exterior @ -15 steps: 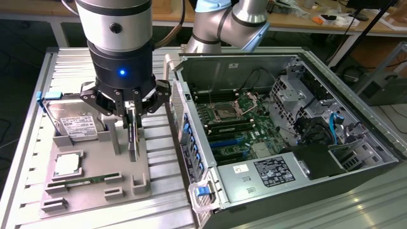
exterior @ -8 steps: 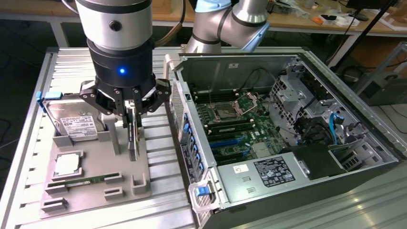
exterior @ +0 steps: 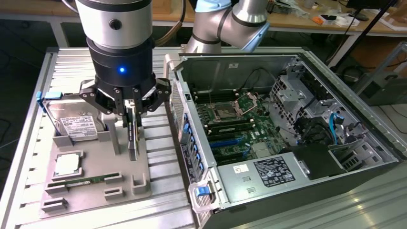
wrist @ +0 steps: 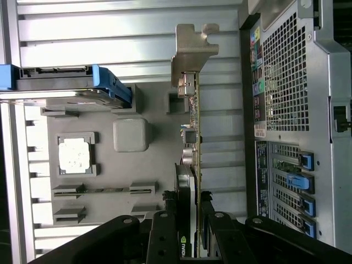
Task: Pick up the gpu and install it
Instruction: 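Pick up the gpu and move the gpu toward the slot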
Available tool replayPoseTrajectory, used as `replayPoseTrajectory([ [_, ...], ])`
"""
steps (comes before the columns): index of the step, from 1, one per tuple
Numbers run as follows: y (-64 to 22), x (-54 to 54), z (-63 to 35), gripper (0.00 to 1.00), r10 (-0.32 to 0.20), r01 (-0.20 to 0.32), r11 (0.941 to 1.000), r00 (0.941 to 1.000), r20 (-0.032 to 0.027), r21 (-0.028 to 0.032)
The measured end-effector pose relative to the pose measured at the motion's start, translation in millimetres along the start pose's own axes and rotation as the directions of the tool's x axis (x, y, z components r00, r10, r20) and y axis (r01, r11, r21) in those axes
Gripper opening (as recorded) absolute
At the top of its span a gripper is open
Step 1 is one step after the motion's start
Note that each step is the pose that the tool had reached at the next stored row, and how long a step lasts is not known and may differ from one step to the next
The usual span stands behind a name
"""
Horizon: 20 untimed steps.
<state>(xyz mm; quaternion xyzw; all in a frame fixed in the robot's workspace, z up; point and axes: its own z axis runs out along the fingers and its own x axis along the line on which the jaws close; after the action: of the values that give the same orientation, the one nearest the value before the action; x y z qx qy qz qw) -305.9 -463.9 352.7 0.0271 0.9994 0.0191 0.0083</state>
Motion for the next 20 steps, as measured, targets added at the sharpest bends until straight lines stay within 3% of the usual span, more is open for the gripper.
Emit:
replayPoseTrajectory([
  [20,0.3,-0.1,-9.1,0.27,0.0,0.0,1.0,1.0,-0.0003,0.0003],
])
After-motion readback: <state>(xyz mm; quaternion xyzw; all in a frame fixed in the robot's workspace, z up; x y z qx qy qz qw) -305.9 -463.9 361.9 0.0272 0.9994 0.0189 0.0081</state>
